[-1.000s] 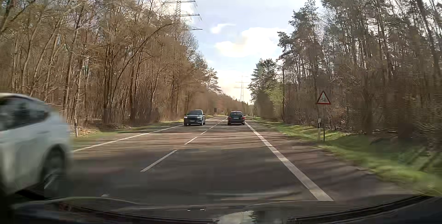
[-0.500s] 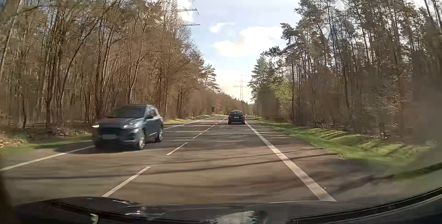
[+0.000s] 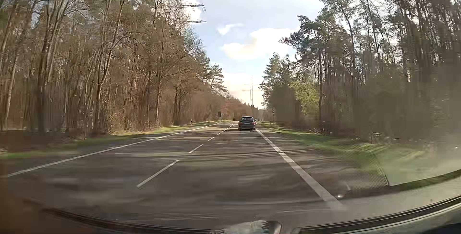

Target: Follow the waypoints while adhering to traffic rules and regulations

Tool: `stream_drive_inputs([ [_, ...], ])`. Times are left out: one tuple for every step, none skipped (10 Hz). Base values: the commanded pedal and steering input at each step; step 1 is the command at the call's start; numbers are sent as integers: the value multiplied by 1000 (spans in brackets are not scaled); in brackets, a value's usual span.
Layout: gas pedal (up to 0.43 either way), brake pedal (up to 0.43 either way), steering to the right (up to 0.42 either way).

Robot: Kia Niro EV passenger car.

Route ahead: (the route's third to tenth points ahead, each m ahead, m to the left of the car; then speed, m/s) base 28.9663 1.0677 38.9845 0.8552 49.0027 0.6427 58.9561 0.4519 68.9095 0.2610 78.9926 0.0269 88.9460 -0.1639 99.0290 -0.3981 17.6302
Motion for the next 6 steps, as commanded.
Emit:
stream_drive_inputs([
  [138, 0, 2],
  [138, 0, 1],
  [138, 0, 1],
  [138, 0, 2],
  [138, 0, 1],
  [138, 0, 1],
])
